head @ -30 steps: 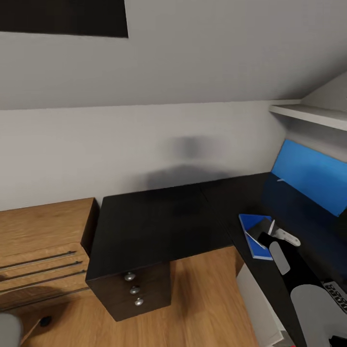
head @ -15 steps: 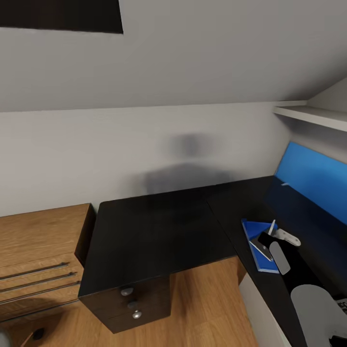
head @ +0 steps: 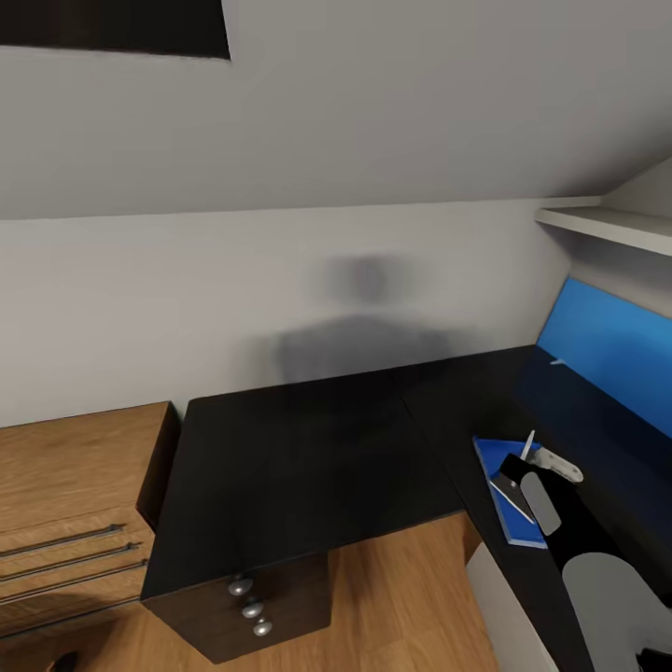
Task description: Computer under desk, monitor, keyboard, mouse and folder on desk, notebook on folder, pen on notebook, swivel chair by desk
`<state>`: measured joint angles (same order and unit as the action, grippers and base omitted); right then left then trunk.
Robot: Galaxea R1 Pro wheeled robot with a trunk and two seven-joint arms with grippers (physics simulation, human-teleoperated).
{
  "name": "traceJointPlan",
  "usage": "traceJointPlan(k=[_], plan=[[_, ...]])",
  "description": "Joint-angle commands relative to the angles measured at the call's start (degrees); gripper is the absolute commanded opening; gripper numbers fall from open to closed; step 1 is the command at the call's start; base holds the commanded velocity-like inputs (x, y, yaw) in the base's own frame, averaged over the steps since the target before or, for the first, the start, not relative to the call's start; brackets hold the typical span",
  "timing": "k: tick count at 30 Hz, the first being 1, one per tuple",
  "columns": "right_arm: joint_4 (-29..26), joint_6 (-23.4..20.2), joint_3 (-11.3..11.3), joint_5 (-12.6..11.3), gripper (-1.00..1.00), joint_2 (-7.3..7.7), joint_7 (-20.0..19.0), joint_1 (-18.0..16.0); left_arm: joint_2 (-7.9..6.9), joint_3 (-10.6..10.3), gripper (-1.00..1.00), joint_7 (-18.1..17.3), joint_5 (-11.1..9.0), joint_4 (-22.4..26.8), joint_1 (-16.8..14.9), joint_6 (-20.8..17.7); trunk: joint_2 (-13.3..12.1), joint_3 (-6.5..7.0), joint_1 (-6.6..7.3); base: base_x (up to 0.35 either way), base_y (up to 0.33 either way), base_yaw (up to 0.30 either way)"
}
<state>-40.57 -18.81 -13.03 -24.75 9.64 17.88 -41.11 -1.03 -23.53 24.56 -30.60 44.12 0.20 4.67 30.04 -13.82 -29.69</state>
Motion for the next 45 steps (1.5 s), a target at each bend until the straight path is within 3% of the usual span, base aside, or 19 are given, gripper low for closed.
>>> traceJointPlan(k=[1, 7, 12, 23, 30, 45], plan=[[0.11, -0.02, 0.02, -0.53, -1.0, 0.01, 0.35, -0.02, -0.06, -0.38, 1.0, 0.41, -0.61, 0.09, -0.03, 0.34, 0.08, -0.08, -0.04, 0.103, 0.0, 0.0], [1.13, 0.98, 0.02, -0.42, -1.0, 0.02, 0.47, -0.06, 0.02, -0.47, 1.0, 0.41, -0.6, 0.09, -0.03, 0.34, 0.08, -0.08, -0.04, 0.04, 0.0, 0.0], [4.92, 5.09, 0.09, -0.15, -1.0, 0.1, 0.55, -0.19, 0.06, -0.54, 1.0, 0.37, -0.6, 0.09, -0.03, 0.34, 0.08, -0.08, -0.04, 0.006, 0.0, 0.0], [8.48, 9.64, 0.11, 0.26, -1.0, 1.37, 0.66, -0.98, 0.07, -0.55, 1.0, 0.36, -0.6, 0.09, -0.03, 0.34, 0.08, -0.08, -0.04, 0.0, 0.0, 0.0], [8.58, 10.45, 0.11, 0.83, -1.0, 1.71, 0.67, -1.07, 0.07, -0.55, 1.0, 0.32, -0.6, 0.09, -0.03, 0.34, 0.08, -0.08, -0.04, 0.0, 0.0, 0.0], [16.11, 13.0, 0.11, 1.89, -1.0, 2.56, 0.71, -4.42, 0.07, -0.55, 1.0, 0.32, -0.61, 0.09, -0.03, 0.34, 0.08, -0.08, -0.04, 0.0, 0.0, 0.0]])
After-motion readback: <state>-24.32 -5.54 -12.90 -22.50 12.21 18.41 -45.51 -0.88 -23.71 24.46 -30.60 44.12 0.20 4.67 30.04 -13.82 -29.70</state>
